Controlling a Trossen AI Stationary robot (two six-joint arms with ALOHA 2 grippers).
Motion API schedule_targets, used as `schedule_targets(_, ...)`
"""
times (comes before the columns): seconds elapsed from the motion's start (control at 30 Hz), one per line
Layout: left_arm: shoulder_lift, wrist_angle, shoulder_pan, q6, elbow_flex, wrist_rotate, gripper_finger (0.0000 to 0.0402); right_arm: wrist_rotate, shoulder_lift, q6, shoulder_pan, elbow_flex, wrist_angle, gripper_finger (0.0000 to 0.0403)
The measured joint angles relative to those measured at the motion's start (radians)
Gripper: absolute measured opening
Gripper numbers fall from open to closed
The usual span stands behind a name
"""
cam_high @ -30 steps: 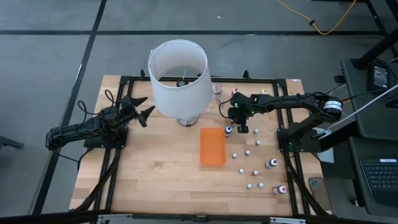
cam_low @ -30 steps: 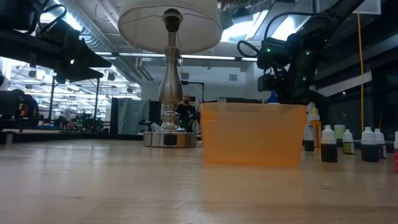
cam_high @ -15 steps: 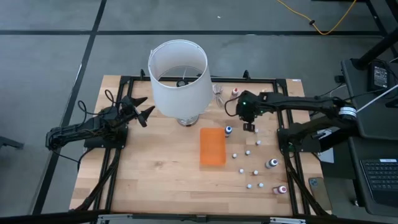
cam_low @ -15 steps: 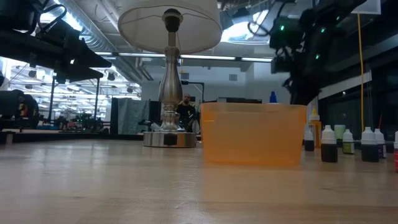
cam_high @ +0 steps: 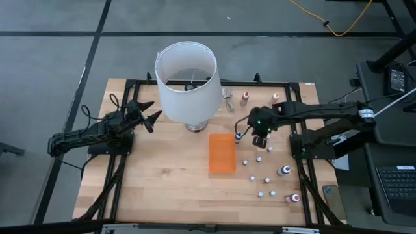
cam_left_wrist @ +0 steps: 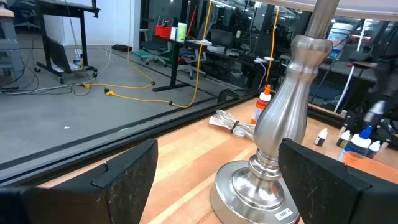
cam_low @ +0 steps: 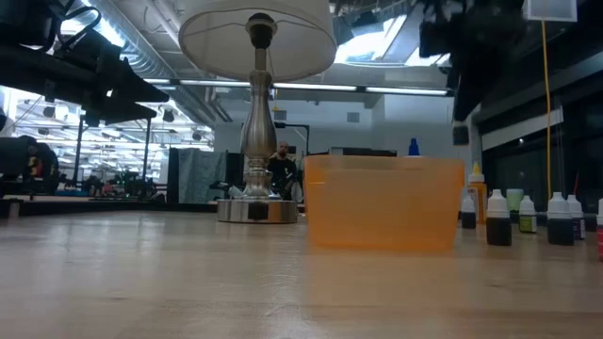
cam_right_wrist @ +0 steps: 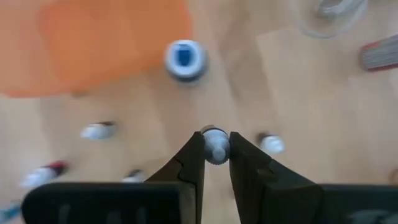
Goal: Pick & Place food coloring
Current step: Put the small black food coloring bottle into the orange bin
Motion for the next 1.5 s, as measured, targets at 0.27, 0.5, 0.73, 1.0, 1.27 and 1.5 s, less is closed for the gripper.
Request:
schedule_targets(0.27,0.0,0.0,0.0,0.0,0.0,0.0,0.0322,0.0,0.007,0.194,0.223,0.033,0.011,0.0061)
schedule_targets(0.5,0.0,0.0,0.0,0.0,0.0,0.0,0.0322,0.045,0.053,0.278,0.388,0.033,0.063,0.0061)
schedule_targets(0.73,0.0,0.0,0.0,0.0,0.0,0.0,0.0322,0.044,0.169,0.269,0.454,0.062,0.166,0.0061)
schedule_targets(1.0,0.0,0.0,0.0,0.0,0.0,0.0,0.0322,0.087,0.312,0.161,0.437,0.237,0.173,0.0062)
schedule_targets(1.27,0.0,0.0,0.0,0.0,0.0,0.0,0.0322,0.09,0.457,0.066,0.37,0.356,0.214,0.0062)
schedule_targets(1.5,0.0,0.0,0.0,0.0,0.0,0.0,0.0322,0.09,0.547,0.056,0.329,0.383,0.248,0.0062)
